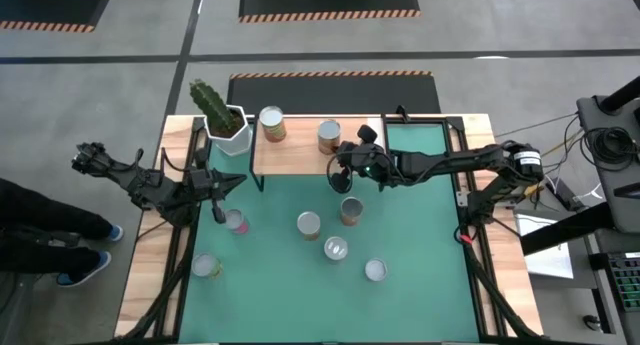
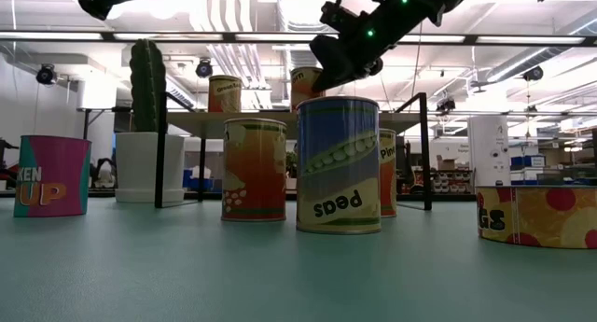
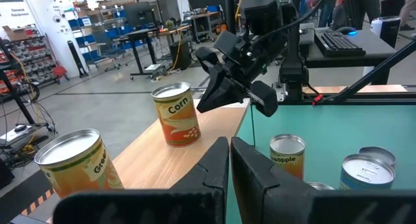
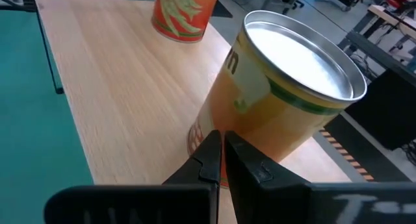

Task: Pick and place cans onto a shelf
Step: Put the right canned corn on the shelf

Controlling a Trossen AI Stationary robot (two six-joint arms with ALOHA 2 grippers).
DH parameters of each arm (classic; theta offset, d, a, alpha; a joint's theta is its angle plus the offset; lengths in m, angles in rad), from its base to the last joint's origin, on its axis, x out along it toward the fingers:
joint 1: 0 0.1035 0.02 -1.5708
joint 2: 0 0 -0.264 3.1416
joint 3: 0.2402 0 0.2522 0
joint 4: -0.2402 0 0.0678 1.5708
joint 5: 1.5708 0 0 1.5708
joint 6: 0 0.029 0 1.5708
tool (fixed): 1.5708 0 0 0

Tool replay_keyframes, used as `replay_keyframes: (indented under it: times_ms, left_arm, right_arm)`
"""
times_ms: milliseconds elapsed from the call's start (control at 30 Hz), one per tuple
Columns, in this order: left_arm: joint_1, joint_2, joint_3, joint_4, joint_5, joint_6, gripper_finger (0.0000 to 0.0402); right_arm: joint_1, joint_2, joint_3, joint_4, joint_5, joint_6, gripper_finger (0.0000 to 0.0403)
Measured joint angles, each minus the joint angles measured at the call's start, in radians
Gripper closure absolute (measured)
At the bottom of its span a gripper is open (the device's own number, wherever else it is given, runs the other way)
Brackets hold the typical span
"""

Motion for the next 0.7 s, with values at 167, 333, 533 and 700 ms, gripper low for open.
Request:
replay_keyframes:
  times_ms: [167, 333, 533, 700]
  left_arm:
    - [0.000, 0.000, 0.000, 0.000, 0.000, 0.000, 0.0402]
    - [0.000, 0.000, 0.000, 0.000, 0.000, 0.000, 0.0402]
    - [0.000, 0.000, 0.000, 0.000, 0.000, 0.000, 0.0402]
    - [0.000, 0.000, 0.000, 0.000, 0.000, 0.000, 0.0402]
  right_arm:
    - [-0.020, 0.000, 0.000, 0.000, 0.000, -0.016, 0.0394]
    - [-0.047, 0.000, 0.000, 0.000, 0.000, -0.022, 0.0394]
    - [-0.041, 0.000, 0.000, 0.000, -0.030, -0.010, 0.0394]
    - [-0.044, 0.000, 0.000, 0.008, -0.053, 0.000, 0.0394]
